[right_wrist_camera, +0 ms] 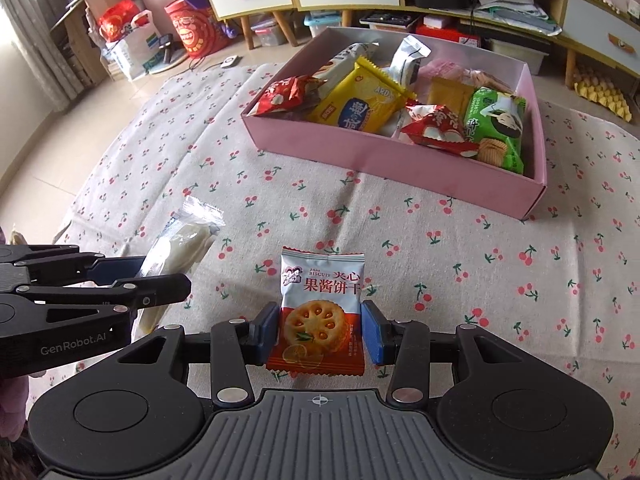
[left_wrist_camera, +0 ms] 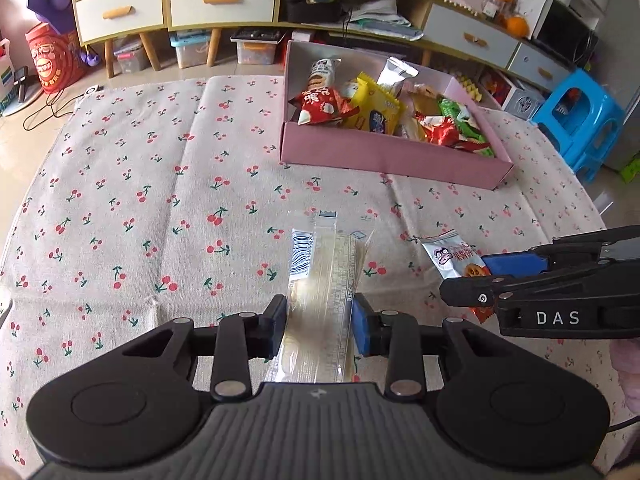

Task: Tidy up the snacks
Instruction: 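Carry the bread packet and red biscuit packet into the pink box and open both grippers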

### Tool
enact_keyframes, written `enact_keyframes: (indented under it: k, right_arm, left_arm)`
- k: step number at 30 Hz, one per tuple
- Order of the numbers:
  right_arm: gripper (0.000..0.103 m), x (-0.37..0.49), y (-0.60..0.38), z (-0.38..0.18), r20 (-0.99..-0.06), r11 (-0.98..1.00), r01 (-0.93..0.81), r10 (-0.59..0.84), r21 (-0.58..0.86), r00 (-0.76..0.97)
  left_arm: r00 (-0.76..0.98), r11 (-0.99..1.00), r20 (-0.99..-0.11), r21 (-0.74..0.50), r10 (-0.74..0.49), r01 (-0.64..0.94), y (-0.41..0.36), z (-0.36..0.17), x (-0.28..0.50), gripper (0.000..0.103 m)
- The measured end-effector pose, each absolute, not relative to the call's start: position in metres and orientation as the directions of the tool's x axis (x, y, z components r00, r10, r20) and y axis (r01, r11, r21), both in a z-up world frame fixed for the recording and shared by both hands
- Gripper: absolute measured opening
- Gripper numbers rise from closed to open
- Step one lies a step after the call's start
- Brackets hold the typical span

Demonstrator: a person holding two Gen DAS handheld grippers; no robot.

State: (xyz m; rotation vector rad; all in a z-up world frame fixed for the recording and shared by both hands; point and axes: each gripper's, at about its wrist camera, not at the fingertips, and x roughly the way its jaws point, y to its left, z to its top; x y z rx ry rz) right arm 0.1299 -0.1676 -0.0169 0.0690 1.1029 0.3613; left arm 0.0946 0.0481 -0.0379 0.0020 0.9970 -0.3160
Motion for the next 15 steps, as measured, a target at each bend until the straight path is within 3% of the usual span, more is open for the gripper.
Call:
enact_keyframes:
  k: [15]
  right_arm:
    - [0.042,0.151,-0.225,0.005,-0.81,0.93,-0.08,0.352,0.357,0.47]
  left_arm:
    - [0.534,0.941,-0.782,-0.201,-0.321,0.272,0.01,-0.018,0.119,0.031]
